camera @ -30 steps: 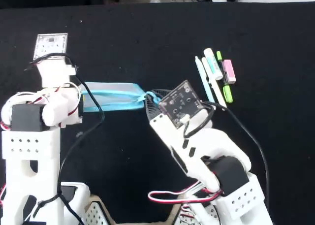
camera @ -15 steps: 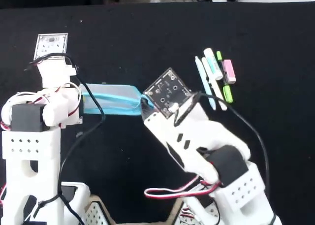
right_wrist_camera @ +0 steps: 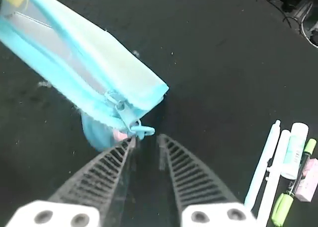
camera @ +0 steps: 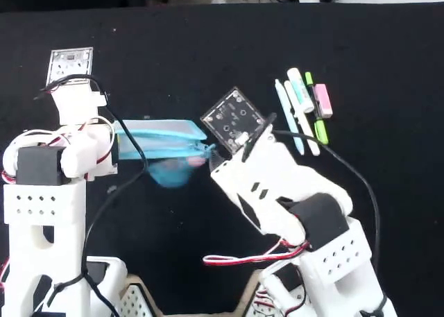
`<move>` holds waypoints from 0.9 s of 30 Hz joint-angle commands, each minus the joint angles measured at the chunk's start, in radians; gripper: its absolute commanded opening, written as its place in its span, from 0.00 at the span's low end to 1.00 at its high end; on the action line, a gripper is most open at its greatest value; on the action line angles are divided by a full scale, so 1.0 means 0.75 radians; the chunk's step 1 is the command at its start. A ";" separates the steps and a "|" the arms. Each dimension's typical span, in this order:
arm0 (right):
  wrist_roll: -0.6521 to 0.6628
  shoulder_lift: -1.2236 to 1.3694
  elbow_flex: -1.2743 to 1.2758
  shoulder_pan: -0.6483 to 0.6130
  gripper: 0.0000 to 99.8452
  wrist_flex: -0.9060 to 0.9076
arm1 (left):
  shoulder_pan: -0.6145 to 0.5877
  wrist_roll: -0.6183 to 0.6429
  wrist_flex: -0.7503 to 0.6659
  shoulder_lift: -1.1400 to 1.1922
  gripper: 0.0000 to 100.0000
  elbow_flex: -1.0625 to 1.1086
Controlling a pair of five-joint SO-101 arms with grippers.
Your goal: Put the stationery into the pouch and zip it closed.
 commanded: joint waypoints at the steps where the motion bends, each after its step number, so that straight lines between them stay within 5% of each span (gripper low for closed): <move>1: 0.000 -0.064 -0.152 0.084 0.13 0.063 | -0.007 0.012 -0.012 -0.012 0.03 -0.017; 13: 0.000 0.508 -0.157 0.804 0.11 0.010 | -0.003 0.018 -0.008 -0.012 0.03 -0.015; 27: 0.002 1.351 -0.738 0.937 0.11 -0.182 | -0.003 0.014 -0.006 -0.012 0.03 -0.015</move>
